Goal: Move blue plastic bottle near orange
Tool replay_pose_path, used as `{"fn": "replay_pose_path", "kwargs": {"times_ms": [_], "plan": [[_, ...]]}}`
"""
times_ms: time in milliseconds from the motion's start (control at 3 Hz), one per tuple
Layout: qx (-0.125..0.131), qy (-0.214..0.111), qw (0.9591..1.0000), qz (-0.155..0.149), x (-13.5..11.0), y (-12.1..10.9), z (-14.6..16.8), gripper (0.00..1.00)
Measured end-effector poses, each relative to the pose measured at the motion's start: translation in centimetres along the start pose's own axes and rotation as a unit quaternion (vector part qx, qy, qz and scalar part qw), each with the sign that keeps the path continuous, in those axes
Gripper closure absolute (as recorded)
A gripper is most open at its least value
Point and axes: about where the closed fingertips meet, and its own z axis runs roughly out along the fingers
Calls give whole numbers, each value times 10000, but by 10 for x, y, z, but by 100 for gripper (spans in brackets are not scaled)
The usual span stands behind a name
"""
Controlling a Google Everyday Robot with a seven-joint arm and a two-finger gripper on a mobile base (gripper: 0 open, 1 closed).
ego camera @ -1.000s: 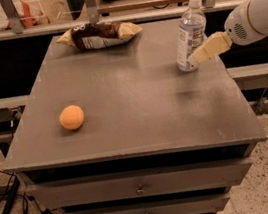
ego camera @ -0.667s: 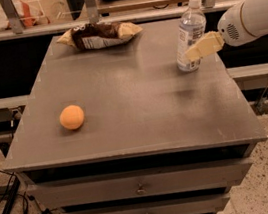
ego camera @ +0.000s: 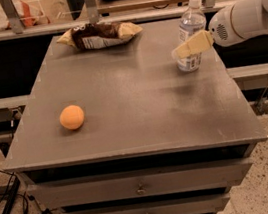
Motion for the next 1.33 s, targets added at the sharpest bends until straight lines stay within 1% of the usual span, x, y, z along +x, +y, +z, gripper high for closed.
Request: {"fn": "replay_pose_path", "kwargs": {"times_ms": [333,1000,1333], "plan": [[-12,-86,9999,105,-4,0,6,18],[-50,-180,9997,160,-13,0,15,64],[-69,-203,9997,111,-16,-2,14,88]]}}
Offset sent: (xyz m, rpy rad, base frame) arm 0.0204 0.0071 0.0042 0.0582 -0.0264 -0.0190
